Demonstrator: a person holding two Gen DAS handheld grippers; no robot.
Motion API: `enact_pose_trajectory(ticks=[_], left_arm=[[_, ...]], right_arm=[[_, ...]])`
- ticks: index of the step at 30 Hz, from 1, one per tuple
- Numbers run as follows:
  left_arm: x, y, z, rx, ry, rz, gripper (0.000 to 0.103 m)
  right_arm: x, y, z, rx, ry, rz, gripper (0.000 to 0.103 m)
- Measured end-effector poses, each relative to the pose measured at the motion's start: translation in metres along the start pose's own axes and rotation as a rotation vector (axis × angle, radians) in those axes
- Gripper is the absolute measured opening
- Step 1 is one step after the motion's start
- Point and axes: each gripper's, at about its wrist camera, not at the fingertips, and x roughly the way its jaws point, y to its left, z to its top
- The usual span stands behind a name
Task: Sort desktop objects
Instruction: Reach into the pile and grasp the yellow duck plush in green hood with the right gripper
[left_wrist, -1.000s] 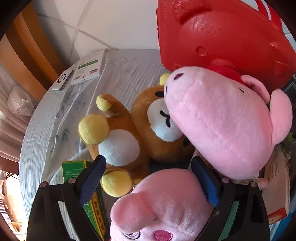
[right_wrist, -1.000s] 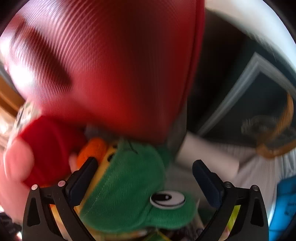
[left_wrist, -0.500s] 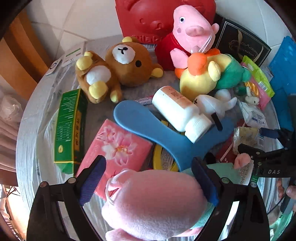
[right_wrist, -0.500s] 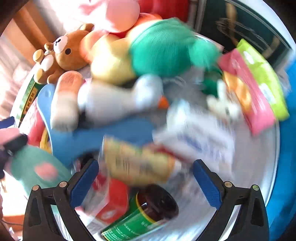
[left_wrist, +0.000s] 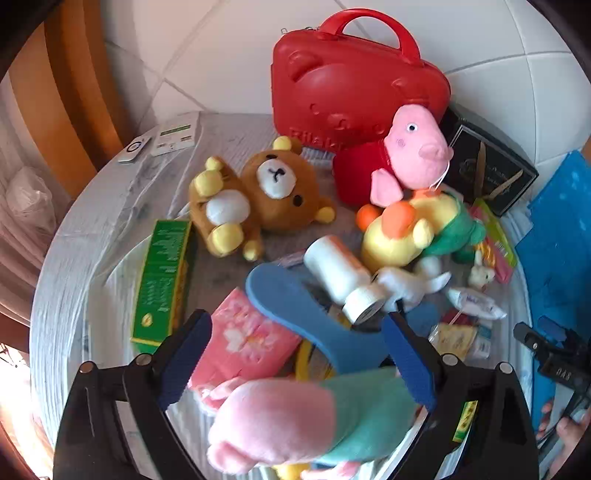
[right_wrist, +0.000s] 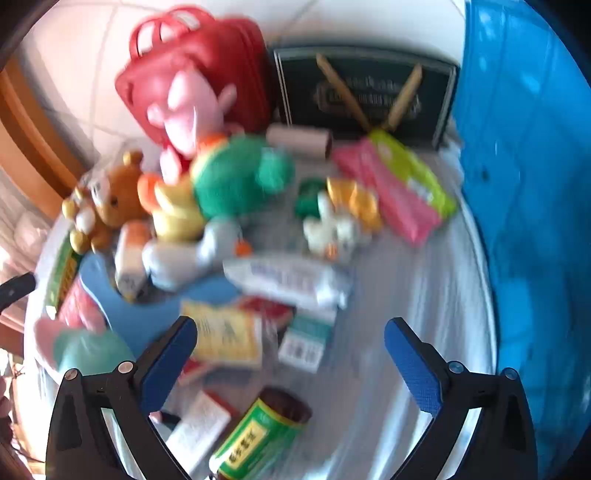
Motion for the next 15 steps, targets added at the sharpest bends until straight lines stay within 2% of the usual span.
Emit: enact_pose_trajectory(ticks=[5, 8, 11, 15], left_arm=[[0.053, -0.05, 0.053, 0.016, 0.019, 0.0, 0.094], [0.096, -0.07, 0.075, 0.005, 0.057, -0.004, 0.094], [0.136, -0.091, 0.078, 0.066, 0.12, -0.006, 0.095], [0.146, -0.097, 0.066, 0.12, 0.103, -0.032, 0.097]], right_arm=[[-0.003, 0.007, 0.047, -0.022, -0.096, -0.013, 0.103], [0.014, 0.007, 0.073, -0.016, -0.1, 0.007, 0.103], [0.037, 0.01, 0.099, -0.024, -0.085, 0.028, 0.103], [0.075, 0.017, 0.121, -0.044, -0.018, 0.072, 0.103]])
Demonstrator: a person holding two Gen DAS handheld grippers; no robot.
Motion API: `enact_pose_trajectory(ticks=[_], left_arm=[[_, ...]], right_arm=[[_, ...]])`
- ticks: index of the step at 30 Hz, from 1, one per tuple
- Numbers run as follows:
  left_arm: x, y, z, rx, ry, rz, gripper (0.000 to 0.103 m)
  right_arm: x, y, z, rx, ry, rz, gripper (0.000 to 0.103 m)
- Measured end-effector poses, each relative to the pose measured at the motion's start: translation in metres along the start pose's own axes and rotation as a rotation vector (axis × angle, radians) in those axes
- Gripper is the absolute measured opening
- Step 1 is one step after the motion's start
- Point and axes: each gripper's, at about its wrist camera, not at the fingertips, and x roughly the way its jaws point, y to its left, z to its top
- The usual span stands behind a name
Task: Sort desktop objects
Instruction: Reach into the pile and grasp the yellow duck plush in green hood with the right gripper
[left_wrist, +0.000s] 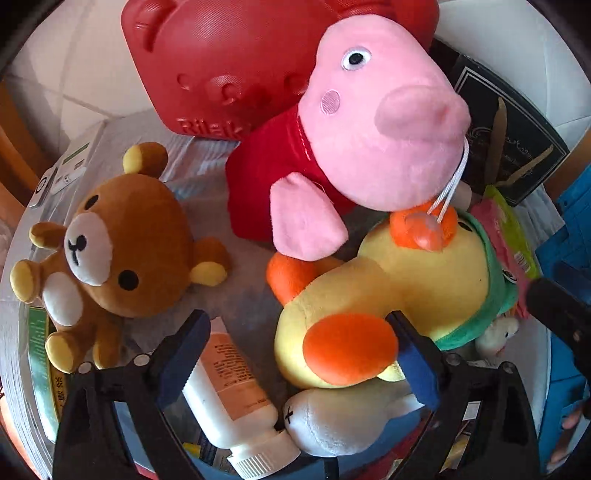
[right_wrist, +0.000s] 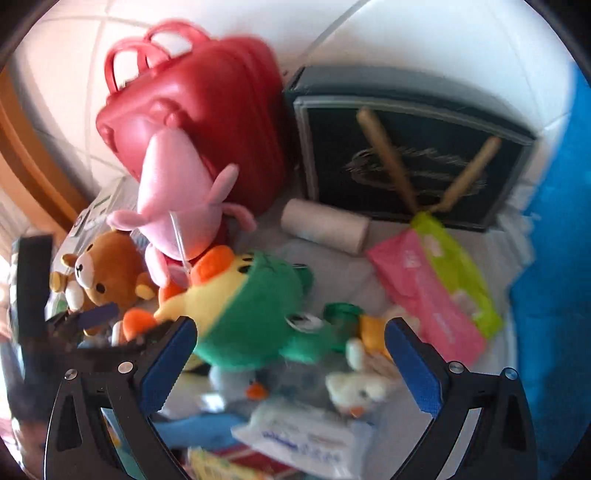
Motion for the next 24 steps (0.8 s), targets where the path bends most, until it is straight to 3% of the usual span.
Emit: enact_pose_trajectory(ticks=[4, 8, 12, 16, 19, 20, 21, 22, 24], left_arm=[[-0.006, -0.002, -0.012, 0.045, 0.013, 0.0, 0.097], [-0.008, -0.005, -0.017, 0.084, -0.016, 0.061, 0.098], [0.0, -0.011, -0.013, 0.059, 0.047, -0.029, 0.098], [0.023, -0.017, -0.006, 0.069, 0.078, -0.026, 0.103], [0.029, -0.019, -0.004, 0.084, 0.065, -0.055, 0.101], [0.027, -0.02, -0.004, 0.094, 0.056, -0.072, 0.095], [0.023, -0.02, -0.005, 0.097, 0.055, -0.118, 0.07], [0.016, -0.021, -0.007, 0.095, 0.05, -0.14, 0.064], [0.002, -0.025, -0.011, 0.128, 0.002, -0.112, 0.049]], right_arm=[[0.044, 0.009, -0.001, -0.032, 0.111, 0.069, 0.103], [0.055, 0.004, -0.009, -0.022, 0.117, 0.102, 0.103], [0.053, 0.004, -0.011, -0.048, 0.13, 0.093, 0.103], [0.065, 0.001, -0.01, -0.033, 0.153, 0.136, 0.103], [0.065, 0.006, -0.012, -0.031, 0.138, 0.104, 0.103], [0.063, 0.007, -0.013, -0.028, 0.134, 0.103, 0.1], [0.061, 0.007, -0.014, -0.022, 0.128, 0.115, 0.091], [0.057, 0.007, -0.016, -0.009, 0.119, 0.132, 0.088], [0.043, 0.006, -0.02, -0.004, 0.084, 0.142, 0.077]])
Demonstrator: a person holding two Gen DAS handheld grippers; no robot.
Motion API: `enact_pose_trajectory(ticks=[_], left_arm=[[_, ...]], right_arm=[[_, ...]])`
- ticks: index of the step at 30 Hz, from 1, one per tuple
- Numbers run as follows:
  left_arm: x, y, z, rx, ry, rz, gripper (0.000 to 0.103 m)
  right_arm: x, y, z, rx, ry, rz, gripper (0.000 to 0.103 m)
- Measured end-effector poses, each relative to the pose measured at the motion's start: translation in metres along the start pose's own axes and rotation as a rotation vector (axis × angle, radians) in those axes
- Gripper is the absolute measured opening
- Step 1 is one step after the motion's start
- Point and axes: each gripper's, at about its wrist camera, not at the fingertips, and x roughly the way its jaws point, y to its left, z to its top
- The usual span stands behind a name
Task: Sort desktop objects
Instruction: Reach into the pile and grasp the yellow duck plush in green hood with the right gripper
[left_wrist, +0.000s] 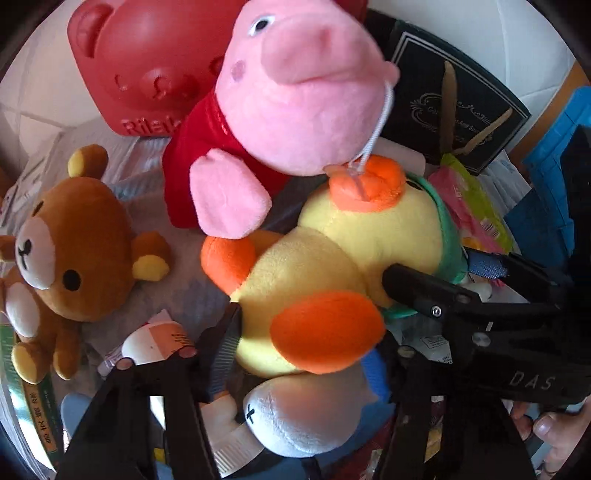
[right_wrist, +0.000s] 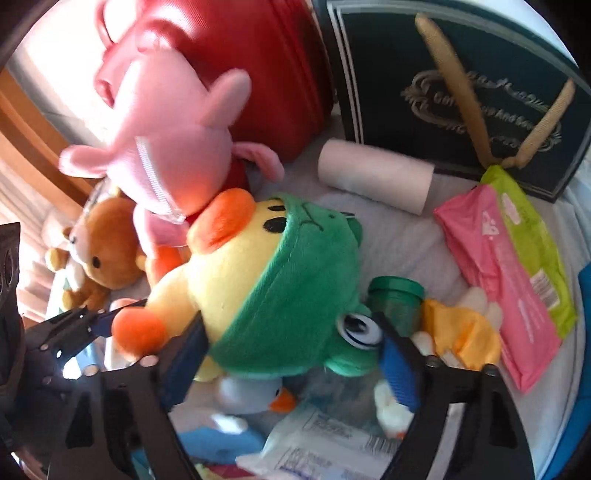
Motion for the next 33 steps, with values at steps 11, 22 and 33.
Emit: enact_pose_trajectory(ticks=[11, 22, 33], left_arm=[[-0.01, 0.003, -0.024, -0.026, 0.053, 0.101, 0.083], [0.028, -0.003, -0.002, 0.009, 0.113, 0.098, 0.083], [-0.002, 0.004, -0.003, 0.007, 0.012, 0.08, 0.061]], right_arm=[[-0.051, -0.018, -0.024, 0.015, -0.019, -0.059, 0.07], [-0.021, -0.017, 0.007, -0.062, 0.002, -0.091, 0.103], [-0.024, 0.002, 0.016, -0.094, -0.032, 0.021, 0.074]])
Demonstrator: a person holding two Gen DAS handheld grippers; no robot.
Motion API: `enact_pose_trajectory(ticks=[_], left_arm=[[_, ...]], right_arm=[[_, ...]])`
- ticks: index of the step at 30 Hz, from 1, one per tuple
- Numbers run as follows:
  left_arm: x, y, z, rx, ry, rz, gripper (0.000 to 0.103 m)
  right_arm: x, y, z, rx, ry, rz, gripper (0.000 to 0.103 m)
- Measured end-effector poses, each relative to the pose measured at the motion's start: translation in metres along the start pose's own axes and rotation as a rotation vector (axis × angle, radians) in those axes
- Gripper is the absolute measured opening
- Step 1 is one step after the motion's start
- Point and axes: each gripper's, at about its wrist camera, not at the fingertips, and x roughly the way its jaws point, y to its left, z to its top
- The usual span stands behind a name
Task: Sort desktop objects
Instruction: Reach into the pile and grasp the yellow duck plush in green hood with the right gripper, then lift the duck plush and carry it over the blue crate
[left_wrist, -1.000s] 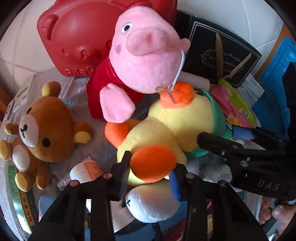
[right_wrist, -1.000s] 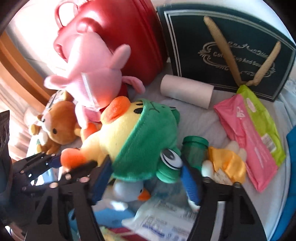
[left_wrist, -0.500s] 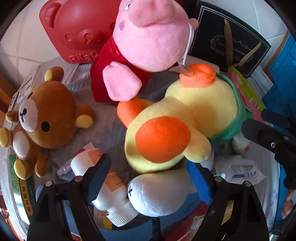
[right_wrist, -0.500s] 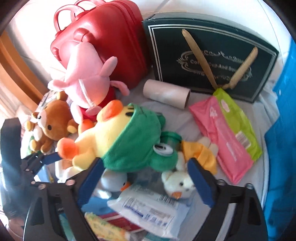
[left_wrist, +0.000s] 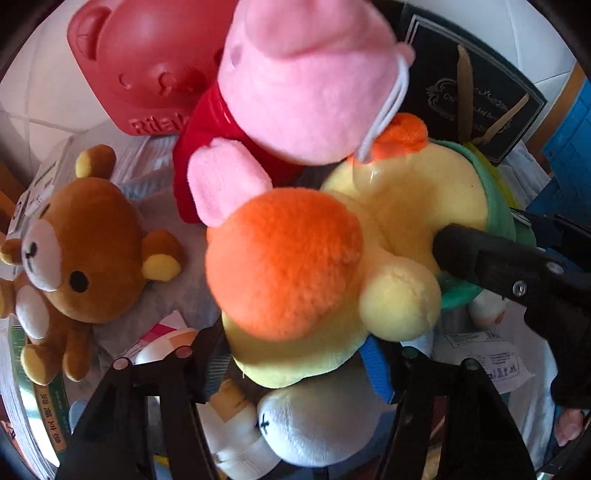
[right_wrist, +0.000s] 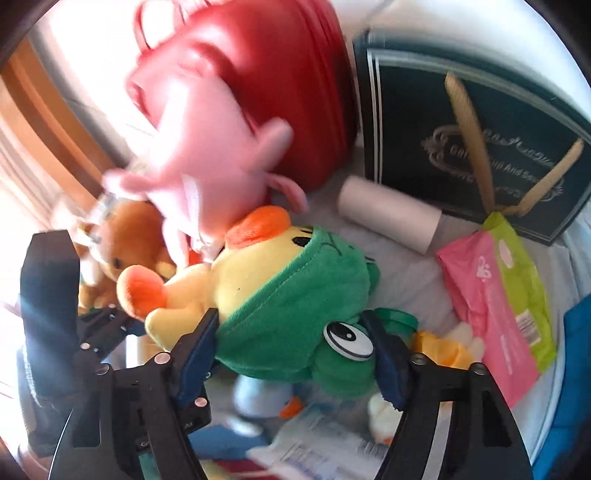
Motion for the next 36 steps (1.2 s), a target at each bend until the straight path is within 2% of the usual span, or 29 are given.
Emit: enact_pose_trajectory(ticks=[6, 11, 12, 18, 22, 27, 31, 36], left_arm=[[-0.084, -0.014, -0.027, 0.092, -0.159, 0.049, 0.061], [-0.173, -0.029, -0.058, 0.135, -0.3, 0.025, 0.061], [-0.188, -0.032, -0.064, 0.144, -0.327, 0.018, 0.061], [-0.261, -0.08, -0.097, 0.194, -0.45, -0.052, 0.061], [-0.294, -0.126, -0.112, 0.233, -0.498, -0.107, 0.061], [-0.334, -0.197, -0.125, 0.31, -0.556, -0.179, 0.061], [-0.361, -0.277, -0.134, 0.375, -0.568, -0.25, 0.061], [-0.375, -0.38, -0.142, 0.459, -0.537, -0.312, 0.061]], right_arm=[[-0.076, 0.023, -0.022, -0.001, -0.107, 0.029, 0.074], [-0.17, 0.054, -0.055, -0.012, -0.253, -0.001, 0.074], [-0.183, 0.056, -0.052, -0.011, -0.272, -0.008, 0.074], [-0.28, 0.081, -0.097, -0.023, -0.387, -0.112, 0.074], [-0.334, 0.076, -0.129, -0.001, -0.446, -0.18, 0.074], [-0.403, 0.048, -0.169, 0.052, -0.525, -0.264, 0.075], [-0.455, 0.008, -0.198, 0.106, -0.573, -0.334, 0.075], [-0.503, -0.057, -0.233, 0.186, -0.601, -0.397, 0.075]])
